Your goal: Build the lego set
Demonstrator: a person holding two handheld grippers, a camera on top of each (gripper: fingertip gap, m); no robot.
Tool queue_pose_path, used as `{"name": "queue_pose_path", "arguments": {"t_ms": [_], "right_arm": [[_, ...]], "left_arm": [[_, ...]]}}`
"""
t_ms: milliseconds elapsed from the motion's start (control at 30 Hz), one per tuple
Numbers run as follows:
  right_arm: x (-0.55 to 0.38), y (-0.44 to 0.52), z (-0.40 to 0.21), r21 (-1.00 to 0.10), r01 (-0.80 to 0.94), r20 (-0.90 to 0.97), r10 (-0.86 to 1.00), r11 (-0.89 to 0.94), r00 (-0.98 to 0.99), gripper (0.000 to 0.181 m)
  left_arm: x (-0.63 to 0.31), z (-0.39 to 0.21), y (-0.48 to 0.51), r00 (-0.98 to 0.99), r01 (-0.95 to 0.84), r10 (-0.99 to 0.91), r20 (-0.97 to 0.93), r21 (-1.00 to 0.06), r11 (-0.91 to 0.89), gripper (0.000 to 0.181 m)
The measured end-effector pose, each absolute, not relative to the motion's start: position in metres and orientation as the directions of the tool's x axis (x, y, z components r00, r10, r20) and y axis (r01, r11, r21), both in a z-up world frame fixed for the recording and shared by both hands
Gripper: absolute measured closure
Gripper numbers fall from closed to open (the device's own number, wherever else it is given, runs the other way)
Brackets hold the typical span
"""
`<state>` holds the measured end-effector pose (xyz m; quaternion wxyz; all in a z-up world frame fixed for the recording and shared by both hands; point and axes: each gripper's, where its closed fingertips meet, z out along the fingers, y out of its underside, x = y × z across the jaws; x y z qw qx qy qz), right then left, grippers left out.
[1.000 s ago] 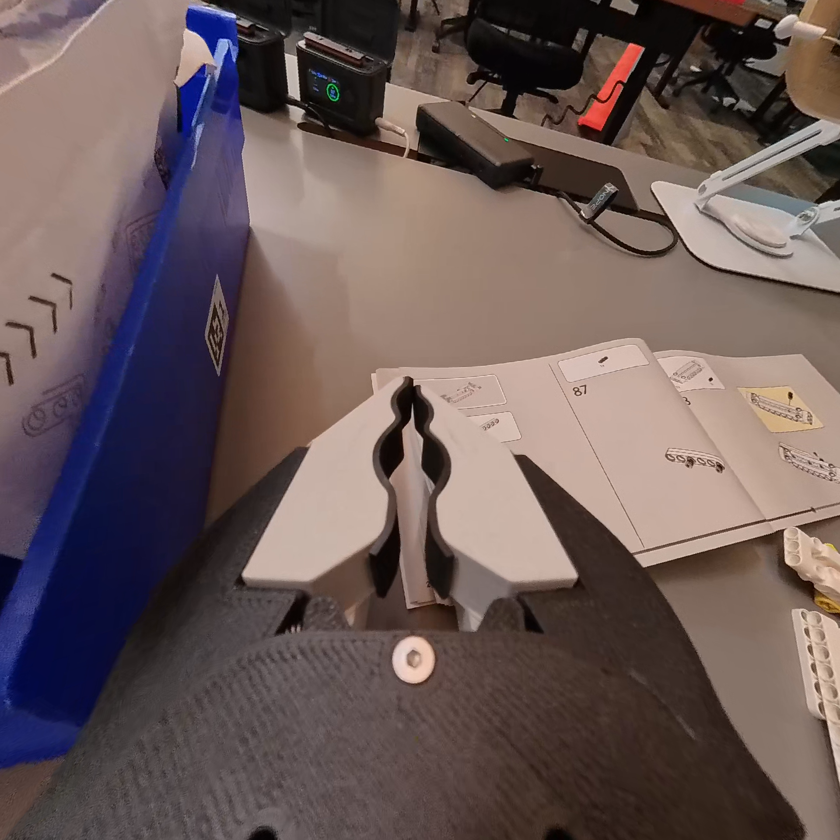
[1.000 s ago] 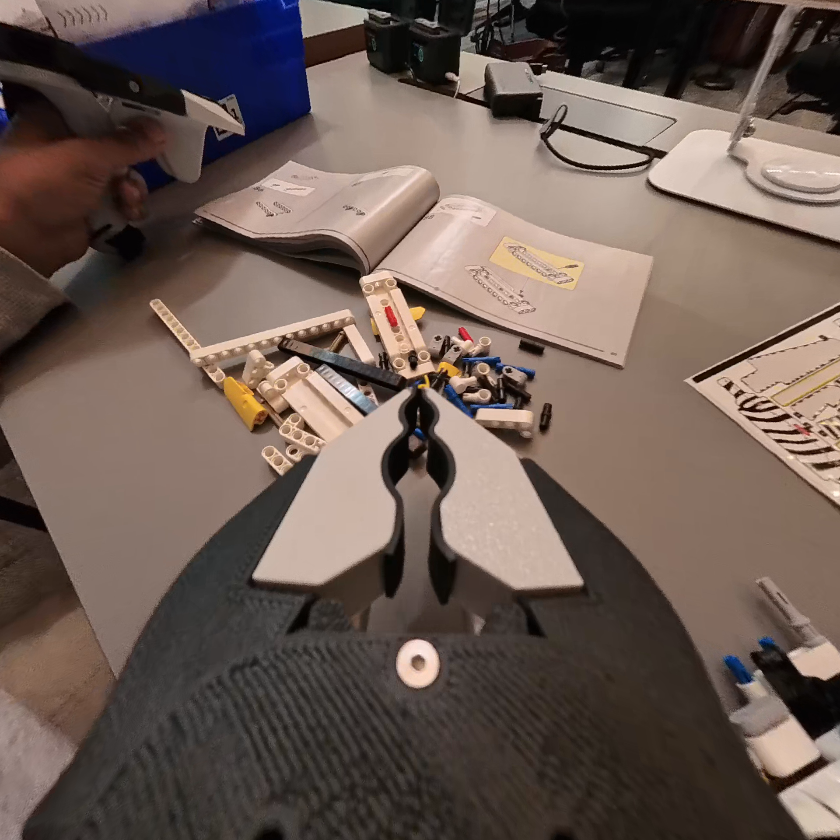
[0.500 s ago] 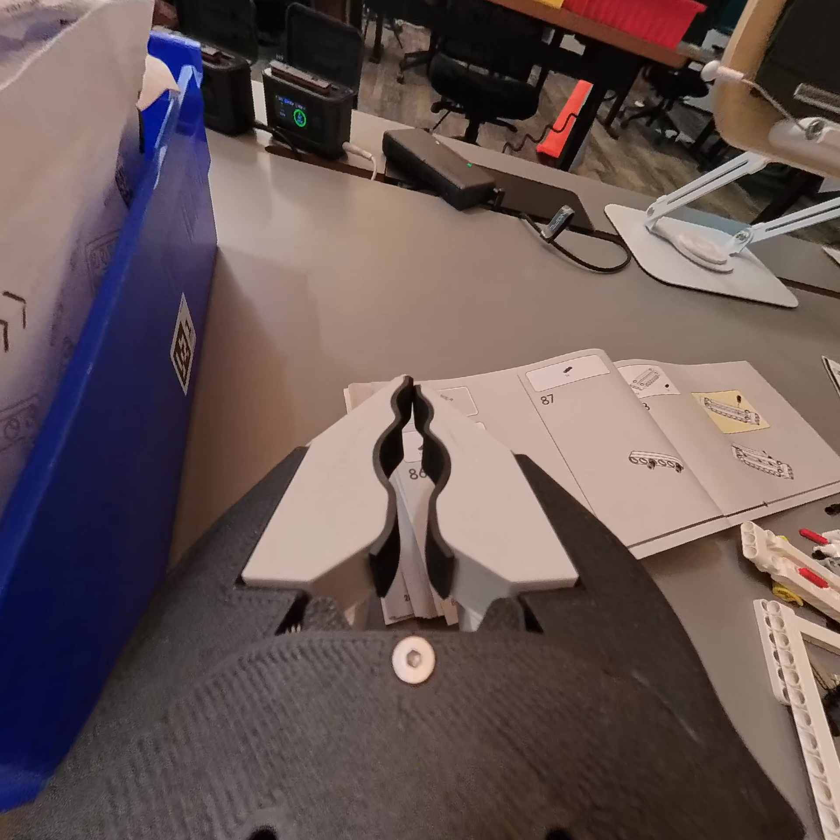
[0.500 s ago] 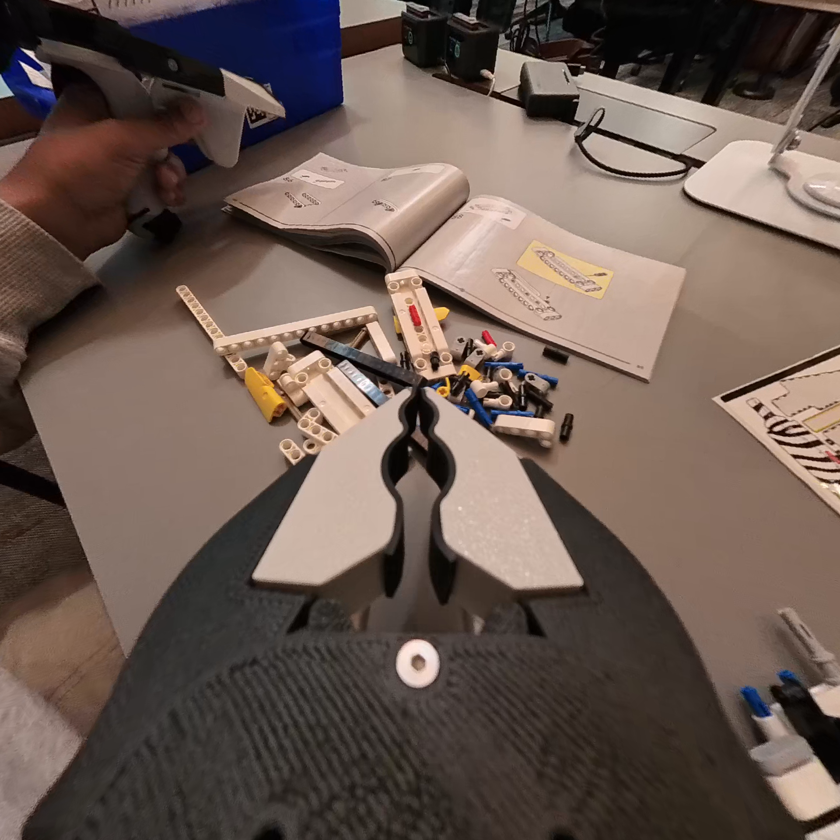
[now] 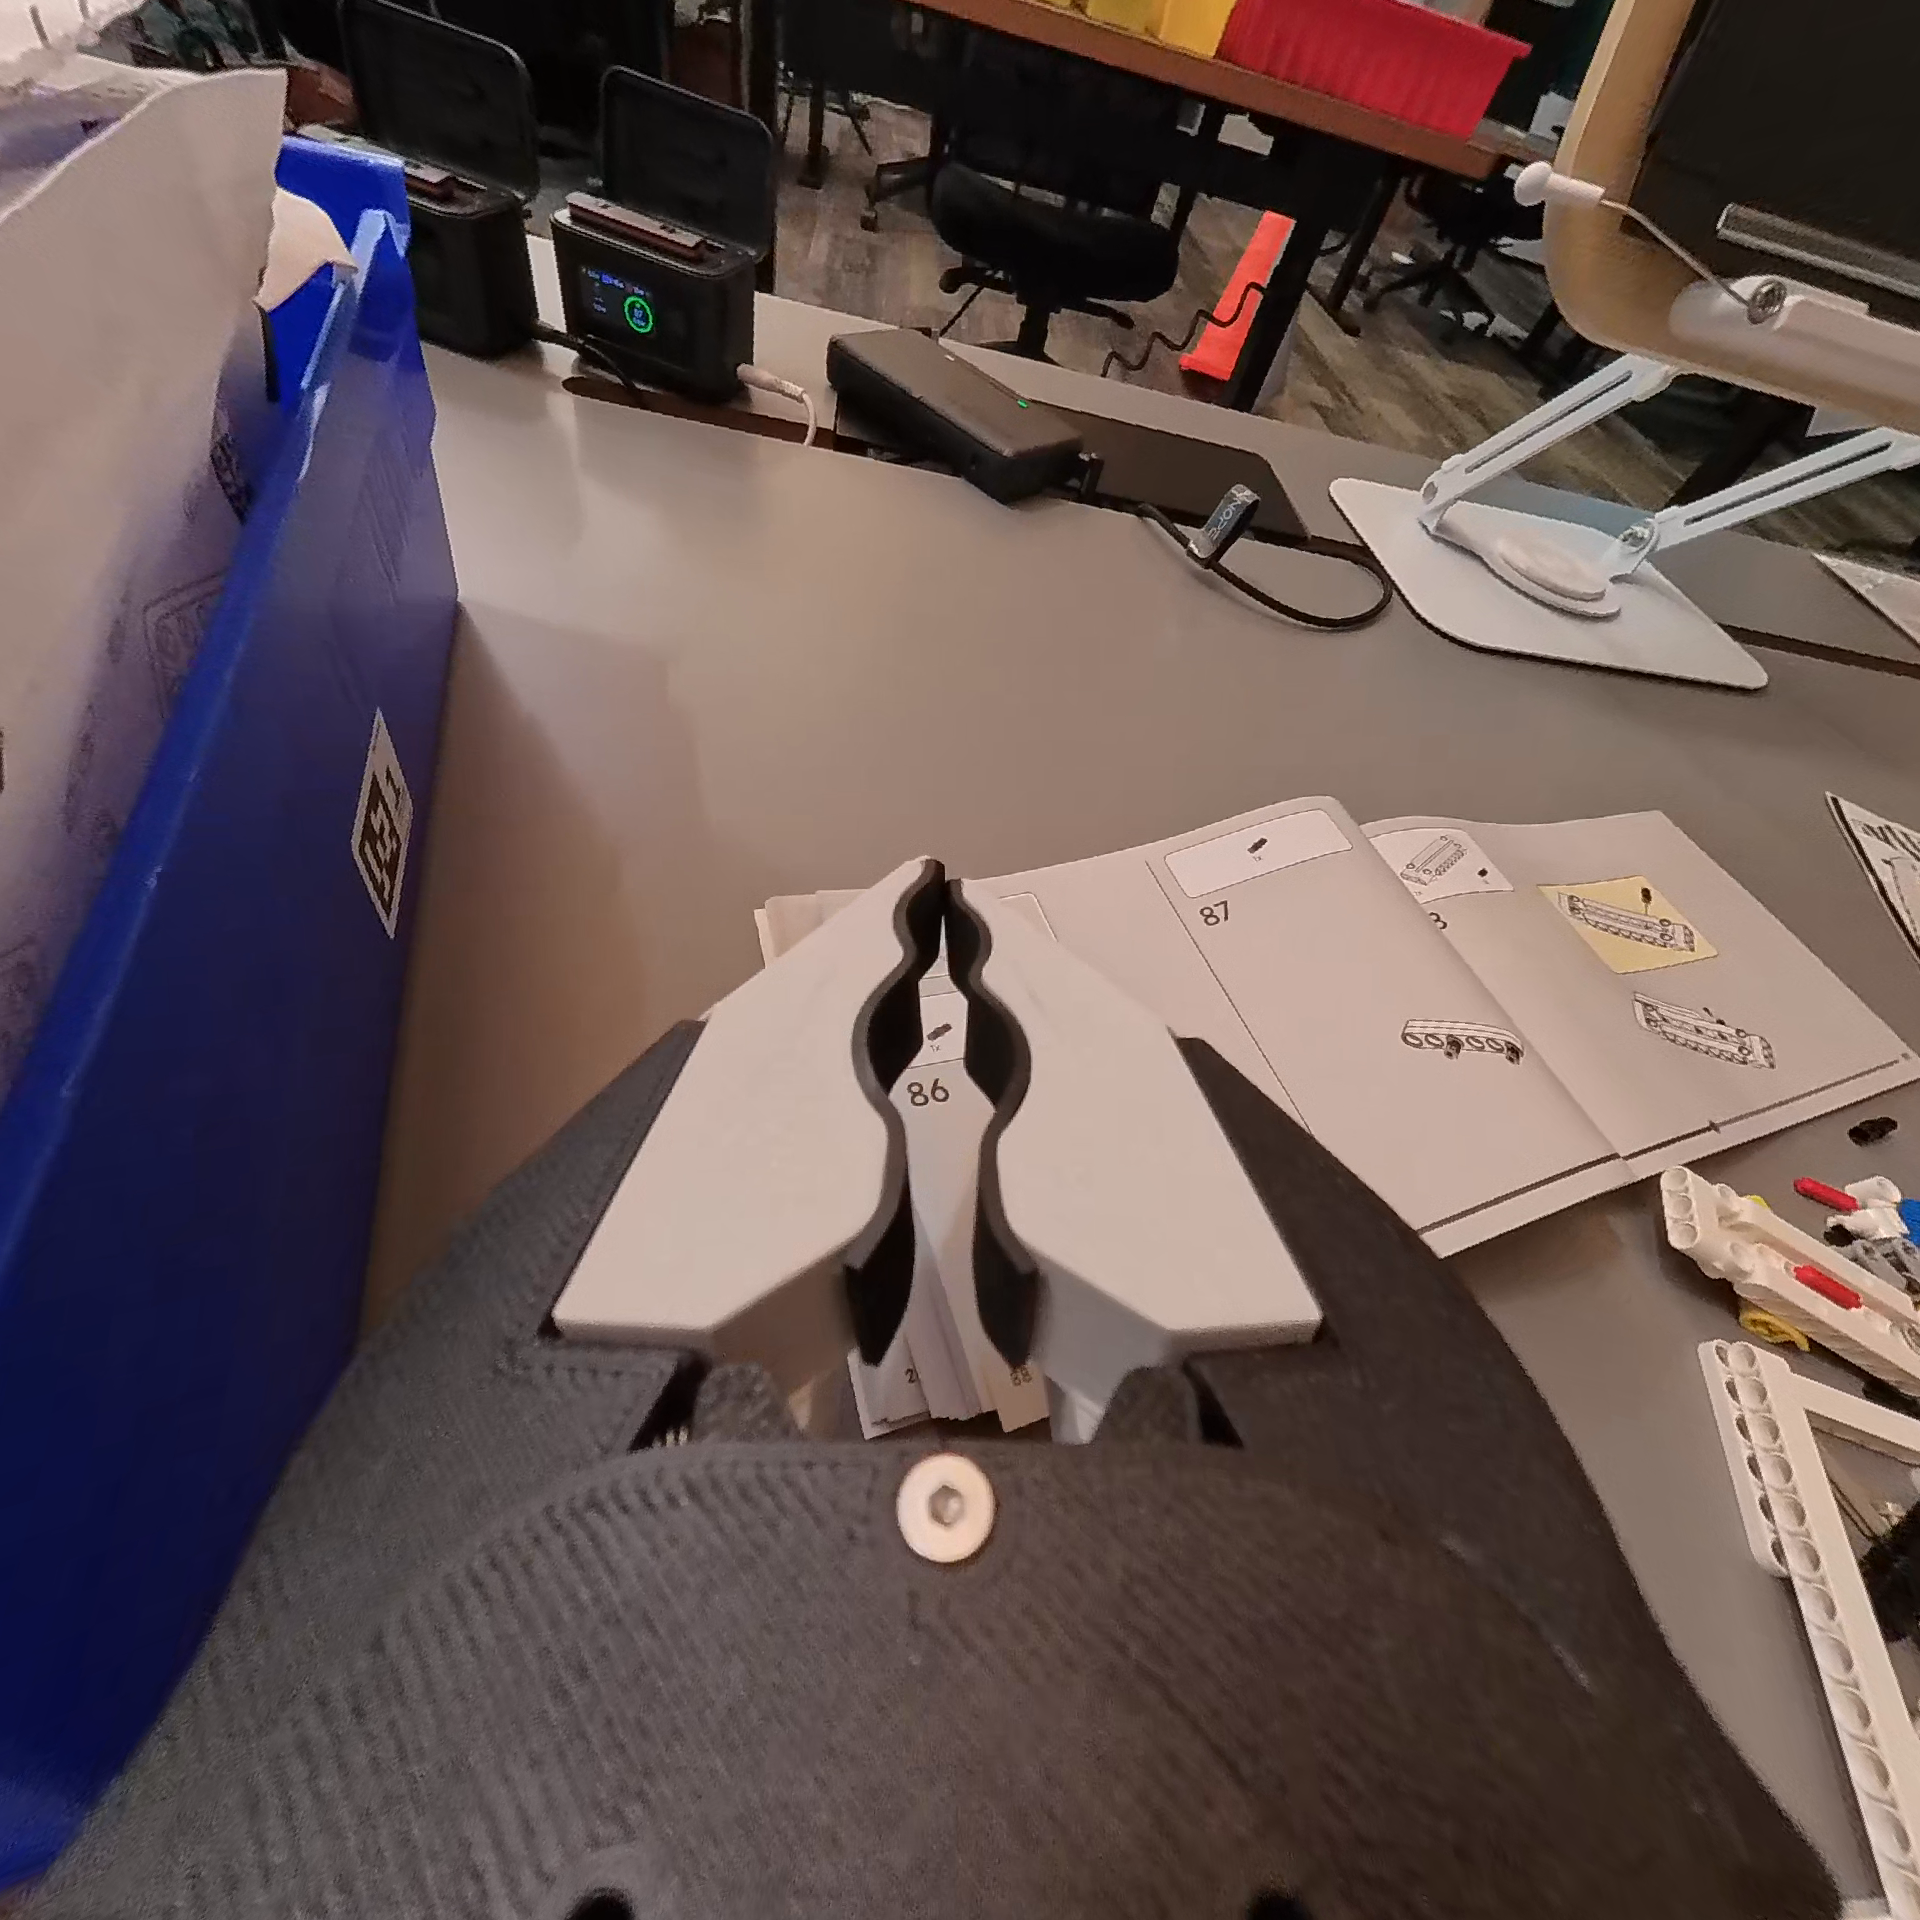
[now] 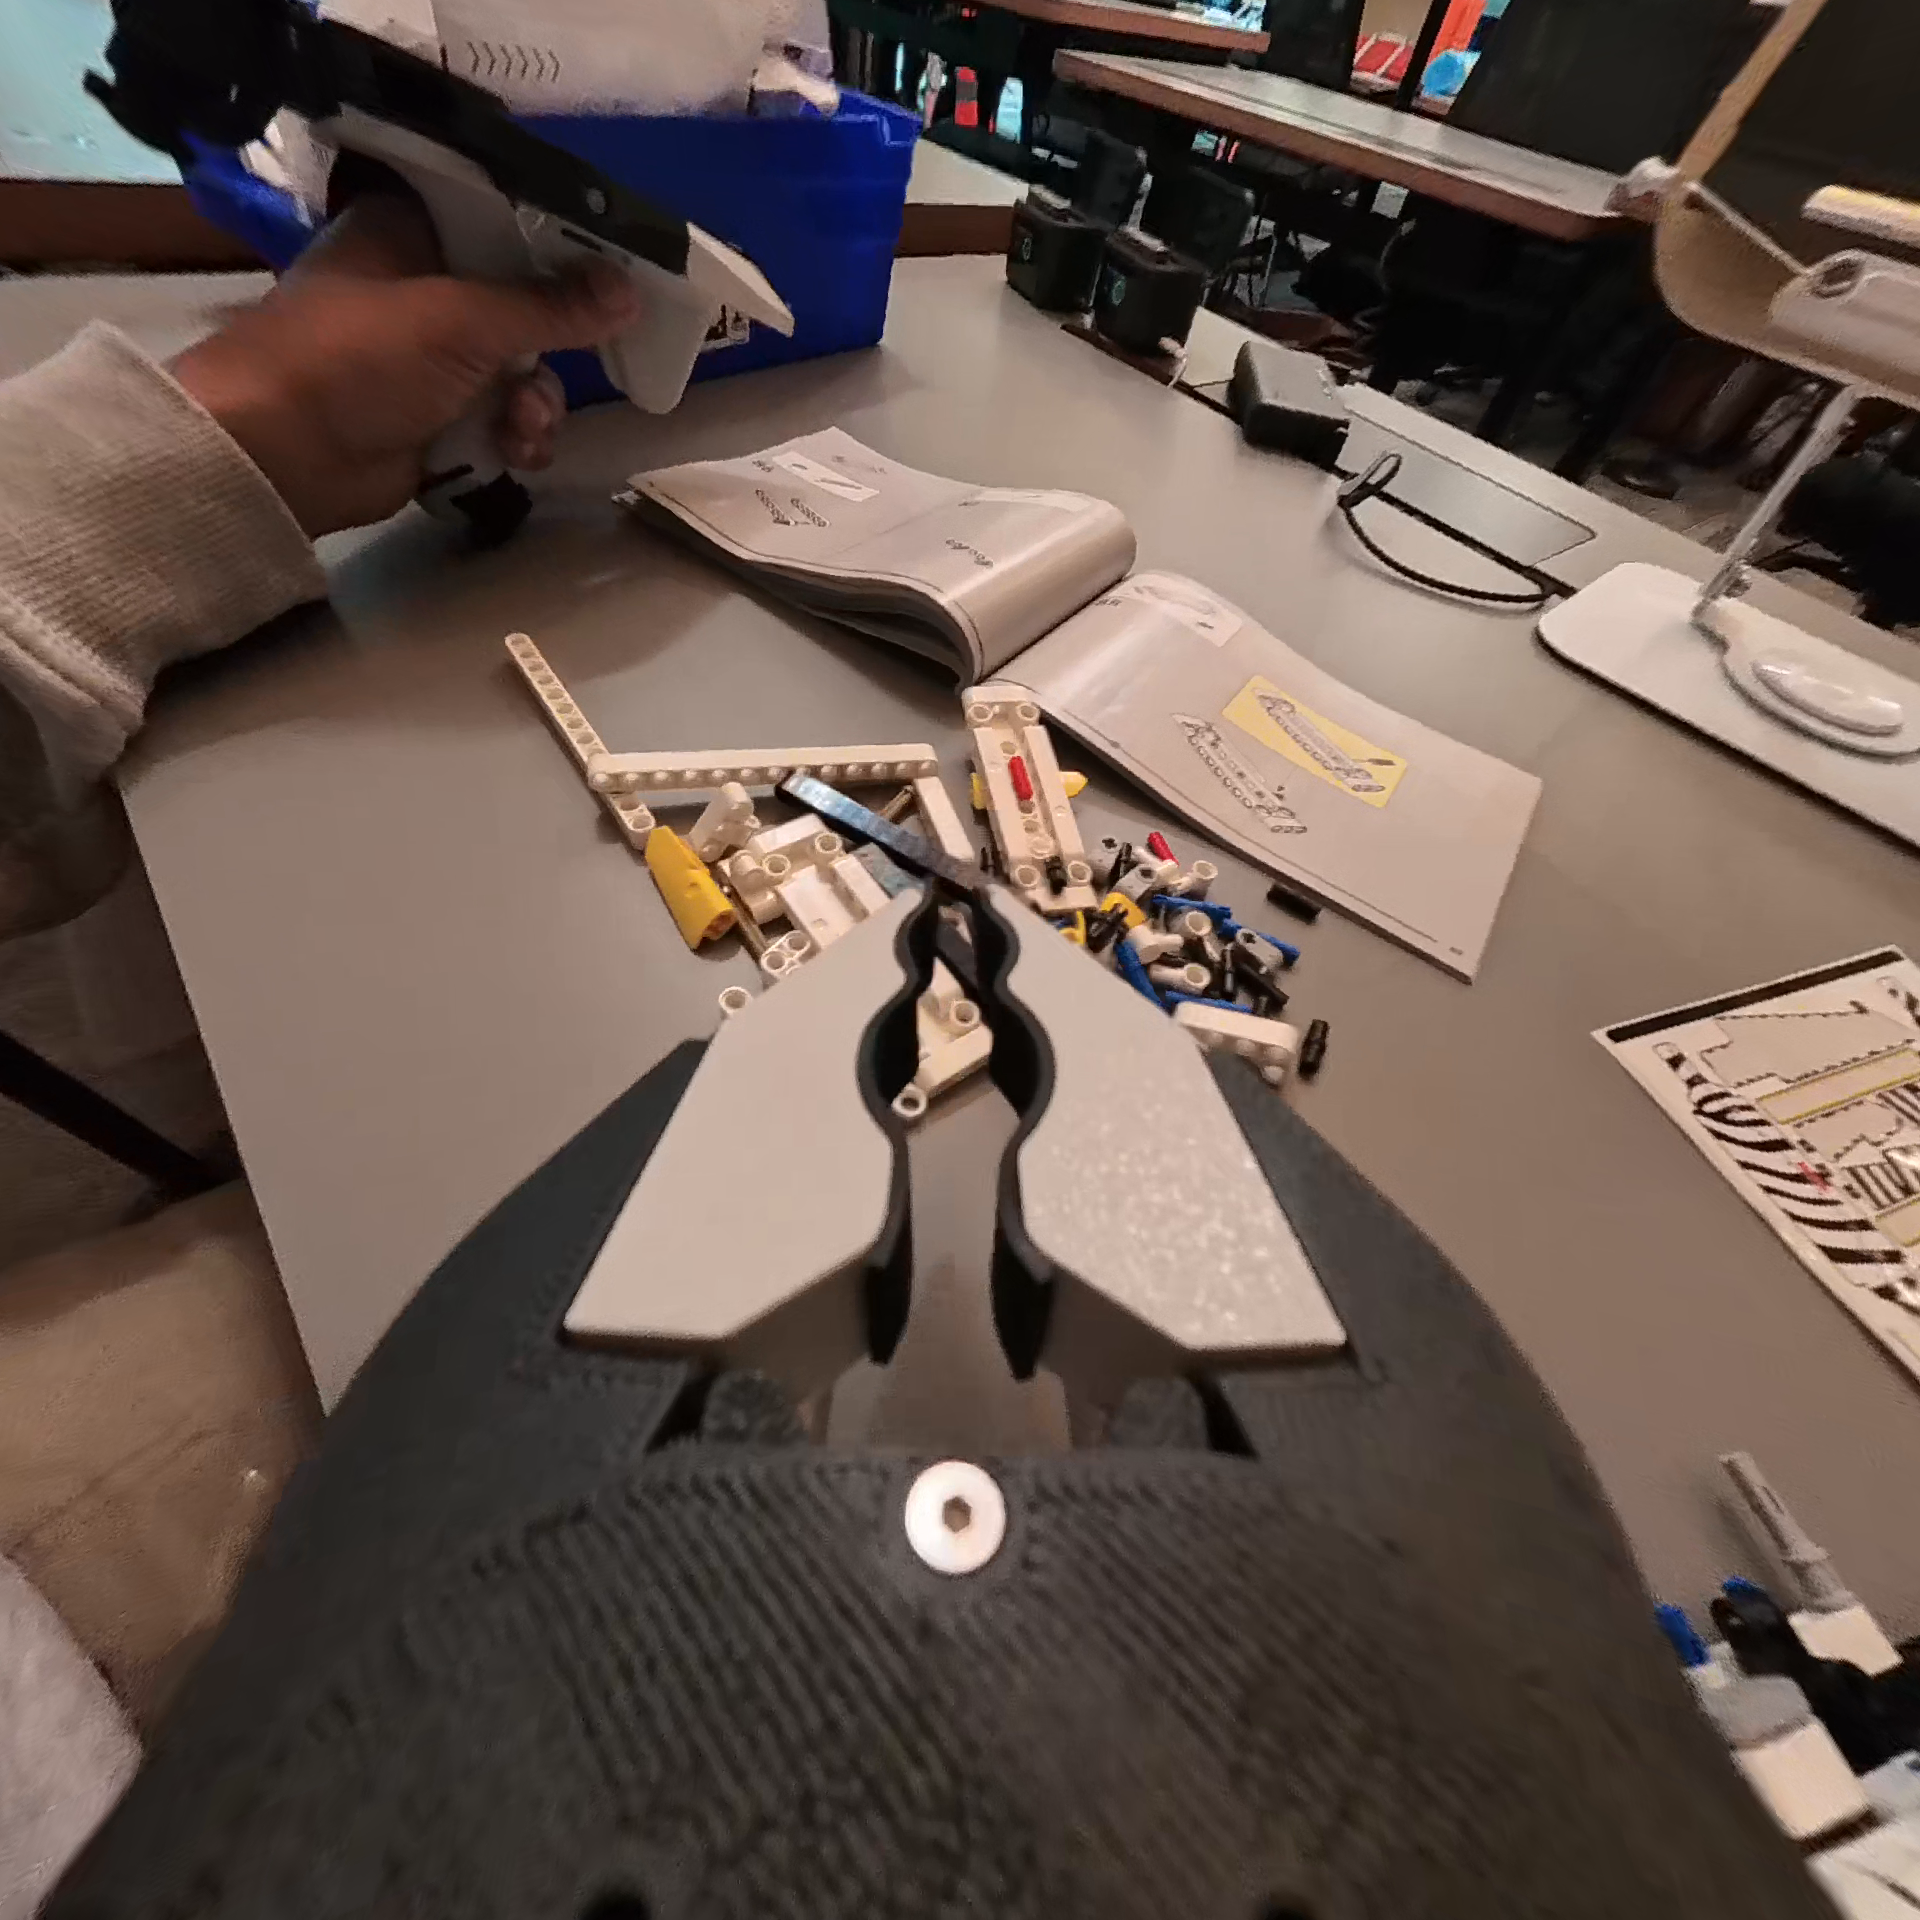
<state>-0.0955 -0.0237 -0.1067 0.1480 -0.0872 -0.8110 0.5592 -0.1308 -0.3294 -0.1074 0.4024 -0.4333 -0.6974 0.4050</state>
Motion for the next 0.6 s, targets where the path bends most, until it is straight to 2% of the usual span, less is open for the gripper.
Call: {"name": "queue_pose_path", "arguments": {"t_ms": [167, 233, 400, 600], "right_arm": [[-0.094, -0.030, -0.119, -0.903, -0.022, 0.155, 0.276, 0.430, -0.949, 0.176], [-0.093, -0.031, -0.113, -0.914, -0.044, 0.167, 0.276, 0.404, -0.947, 0.181], [-0.093, -0.027, -0.095, -0.951, -0.091, 0.177, 0.278, 0.295, -0.944, 0.181], [-0.094, -0.028, -0.096, -0.952, -0.067, 0.153, 0.276, 0.298, -0.949, 0.181]], "left_arm": [[-0.131, -0.108, -0.329, -0.306, 0.284, 0.931, 0.200, -0.914, 0.290, 0.181], [-0.131, -0.108, -0.329, -0.305, 0.287, 0.932, 0.197, -0.914, 0.288, 0.181], [-0.131, -0.110, -0.330, -0.307, 0.286, 0.927, 0.214, -0.909, 0.304, 0.181], [-0.130, -0.110, -0.332, -0.312, 0.277, 0.921, 0.232, -0.906, 0.322, 0.181]]}}
